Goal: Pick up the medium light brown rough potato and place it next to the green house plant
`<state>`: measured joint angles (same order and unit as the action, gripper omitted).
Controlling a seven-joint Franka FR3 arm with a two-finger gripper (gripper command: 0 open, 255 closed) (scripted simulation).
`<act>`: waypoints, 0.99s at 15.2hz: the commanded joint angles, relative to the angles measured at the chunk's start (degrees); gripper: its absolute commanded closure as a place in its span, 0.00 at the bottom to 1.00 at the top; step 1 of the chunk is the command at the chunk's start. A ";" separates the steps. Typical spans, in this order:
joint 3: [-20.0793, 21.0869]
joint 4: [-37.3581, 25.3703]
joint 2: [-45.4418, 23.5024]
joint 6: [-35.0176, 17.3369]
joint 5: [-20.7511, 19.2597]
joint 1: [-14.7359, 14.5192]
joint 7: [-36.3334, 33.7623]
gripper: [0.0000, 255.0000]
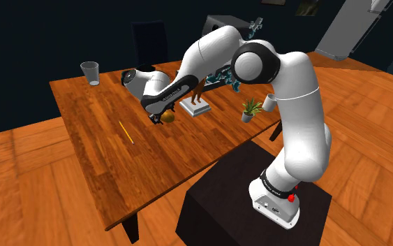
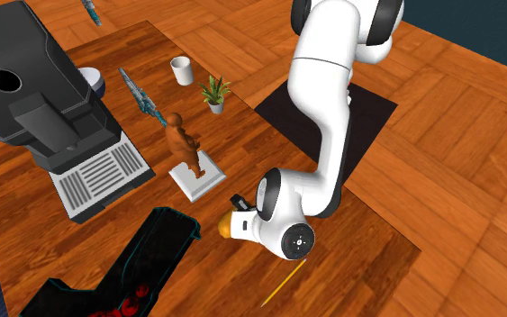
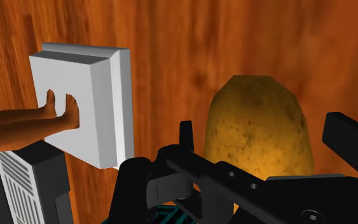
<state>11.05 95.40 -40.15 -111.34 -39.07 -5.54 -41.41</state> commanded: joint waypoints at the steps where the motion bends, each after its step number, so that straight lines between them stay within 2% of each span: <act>1: 0.00 0.00 -0.01 -0.01 -0.01 0.00 0.00 0.00; 2: 0.00 0.00 0.00 -0.01 0.00 0.00 0.00 0.00; 3: 0.00 0.00 0.00 -0.01 0.00 0.00 0.00 1.00; 15: 0.30 0.27 1.62 1.13 0.50 0.16 0.77 1.00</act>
<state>11.25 95.57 -39.02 -110.53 -38.73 -5.41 -40.83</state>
